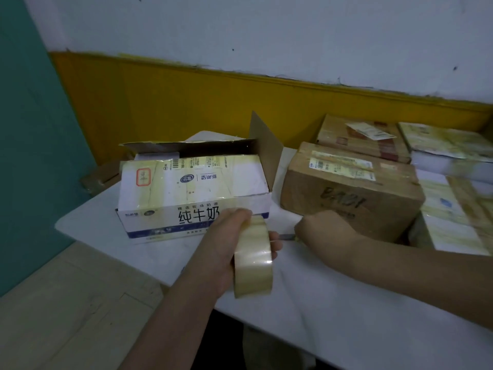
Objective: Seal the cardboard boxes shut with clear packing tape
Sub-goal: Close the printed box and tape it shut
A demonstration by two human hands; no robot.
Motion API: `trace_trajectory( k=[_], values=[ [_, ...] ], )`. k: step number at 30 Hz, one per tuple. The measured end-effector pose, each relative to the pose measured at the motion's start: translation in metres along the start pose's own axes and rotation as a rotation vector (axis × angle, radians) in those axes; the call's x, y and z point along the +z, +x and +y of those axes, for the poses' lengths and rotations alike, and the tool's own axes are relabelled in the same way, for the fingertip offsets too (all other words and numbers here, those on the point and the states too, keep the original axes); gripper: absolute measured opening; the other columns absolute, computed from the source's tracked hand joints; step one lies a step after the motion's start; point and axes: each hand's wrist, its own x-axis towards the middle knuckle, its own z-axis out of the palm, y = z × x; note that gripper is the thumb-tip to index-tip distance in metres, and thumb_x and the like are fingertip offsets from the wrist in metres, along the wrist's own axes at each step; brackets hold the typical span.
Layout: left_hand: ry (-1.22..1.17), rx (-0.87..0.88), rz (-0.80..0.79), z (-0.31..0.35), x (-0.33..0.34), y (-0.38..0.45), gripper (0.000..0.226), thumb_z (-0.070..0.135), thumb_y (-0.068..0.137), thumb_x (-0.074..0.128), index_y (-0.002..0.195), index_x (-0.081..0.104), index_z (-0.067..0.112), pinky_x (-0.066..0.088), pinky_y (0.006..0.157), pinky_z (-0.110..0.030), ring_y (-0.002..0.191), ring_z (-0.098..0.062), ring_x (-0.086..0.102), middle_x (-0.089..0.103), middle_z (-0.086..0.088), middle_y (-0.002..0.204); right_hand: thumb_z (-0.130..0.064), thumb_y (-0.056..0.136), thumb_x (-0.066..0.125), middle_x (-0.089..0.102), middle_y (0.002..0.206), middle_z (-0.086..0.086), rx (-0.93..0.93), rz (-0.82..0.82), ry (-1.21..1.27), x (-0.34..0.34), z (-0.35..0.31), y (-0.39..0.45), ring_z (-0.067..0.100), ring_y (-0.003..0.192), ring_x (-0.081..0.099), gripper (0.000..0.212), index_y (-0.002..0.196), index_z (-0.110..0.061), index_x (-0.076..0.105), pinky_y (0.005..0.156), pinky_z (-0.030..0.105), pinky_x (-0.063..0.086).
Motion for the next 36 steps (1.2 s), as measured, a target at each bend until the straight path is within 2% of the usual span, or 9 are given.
trace_trajectory(
  k=[2, 4, 6, 8, 13, 16, 28, 33, 36],
  values=[
    [0.026, 0.002, -0.009, 0.0, -0.001, 0.0, 0.038, 0.017, 0.101, 0.055, 0.134, 0.044, 0.0, 0.06, 0.056, -0.039, 0.06, -0.034, 0.07, 0.07, -0.031, 0.084, 0.003, 0.09, 0.052, 0.047, 0.07, 0.003, 0.051, 0.115, -0.045, -0.02, 0.004, -0.007, 0.026, 0.074, 0.061, 0.021, 0.079, -0.015, 0.052, 0.057, 0.03, 0.034],
    [0.042, -0.005, -0.019, -0.001, -0.003, 0.001, 0.04, 0.019, 0.1, 0.056, 0.134, 0.045, 0.0, 0.059, 0.055, -0.037, 0.059, -0.034, 0.069, 0.07, -0.031, 0.085, 0.005, 0.077, 0.067, 0.048, 0.069, 0.002, 0.042, 0.508, -0.014, -0.037, 0.007, -0.004, 0.023, 0.058, 0.052, 0.025, 0.076, -0.014, 0.052, 0.047, 0.027, 0.033],
    [0.043, 0.01, -0.017, -0.003, -0.004, 0.002, 0.04, 0.02, 0.099, 0.057, 0.133, 0.047, 0.001, 0.059, 0.056, -0.036, 0.058, -0.033, 0.068, 0.07, -0.03, 0.083, 0.007, 0.059, 0.075, 0.066, 0.084, 0.009, -0.07, 0.865, 0.08, -0.041, 0.008, 0.012, 0.027, 0.065, 0.062, 0.036, 0.09, -0.01, 0.067, 0.049, 0.029, 0.045],
    [0.035, 0.041, -0.014, -0.005, -0.004, 0.002, 0.035, 0.019, 0.099, 0.057, 0.129, 0.05, 0.001, 0.058, 0.056, -0.037, 0.058, -0.033, 0.068, 0.07, -0.029, 0.081, 0.003, 0.062, 0.076, 0.07, 0.116, 0.015, -0.147, 0.984, 0.052, -0.032, -0.002, 0.034, 0.03, 0.094, 0.07, 0.056, 0.117, -0.003, 0.069, 0.072, 0.035, 0.057],
    [0.028, 0.078, -0.033, -0.011, -0.007, 0.003, 0.023, 0.02, 0.101, 0.054, 0.117, 0.054, 0.004, 0.056, 0.055, -0.036, 0.056, -0.033, 0.065, 0.068, -0.03, 0.08, -0.02, 0.093, 0.063, 0.023, 0.161, 0.018, -0.046, 0.846, 0.192, 0.021, -0.045, 0.068, 0.027, 0.15, 0.023, 0.075, 0.153, 0.002, 0.025, 0.122, 0.039, 0.023],
    [0.021, 0.095, -0.034, -0.011, -0.008, 0.003, 0.014, 0.019, 0.101, 0.053, 0.11, 0.056, 0.009, 0.055, 0.055, -0.035, 0.054, -0.032, 0.064, 0.067, -0.03, 0.079, -0.023, 0.099, 0.048, 0.002, 0.165, 0.017, 0.032, 0.842, 0.211, 0.03, -0.058, 0.069, 0.028, 0.153, 0.001, 0.073, 0.156, 0.001, 0.008, 0.124, 0.042, 0.014],
    [-0.009, 0.1, -0.079, -0.01, -0.018, -0.003, 0.012, 0.018, 0.098, 0.051, 0.107, 0.053, 0.01, 0.052, 0.053, -0.033, 0.056, -0.03, 0.06, 0.064, -0.027, 0.078, -0.025, 0.101, 0.027, -0.015, 0.161, 0.026, 0.004, 0.677, 0.075, 0.055, -0.065, 0.054, 0.038, 0.15, -0.016, 0.068, 0.154, 0.005, -0.003, 0.124, 0.046, 0.004],
    [-0.028, 0.093, -0.102, -0.007, -0.021, -0.014, 0.009, 0.016, 0.099, 0.049, 0.098, 0.054, 0.009, 0.051, 0.052, -0.031, 0.053, -0.028, 0.058, 0.063, -0.022, 0.074, -0.034, 0.093, 0.016, 0.014, 0.164, 0.016, -0.15, 0.486, 0.444, 0.065, -0.067, 0.045, 0.031, 0.153, 0.006, 0.07, 0.156, -0.004, 0.019, 0.122, 0.045, 0.019],
    [-0.03, 0.102, -0.118, -0.005, -0.026, -0.023, 0.008, 0.018, 0.099, 0.05, 0.098, 0.053, 0.012, 0.052, 0.053, -0.032, 0.054, -0.028, 0.059, 0.064, -0.022, 0.076, -0.034, 0.102, 0.027, 0.053, 0.143, 0.003, -0.01, 0.587, 0.788, 0.049, -0.053, 0.02, 0.022, 0.133, 0.049, 0.051, 0.144, -0.016, 0.049, 0.103, 0.023, 0.04]
  ],
)
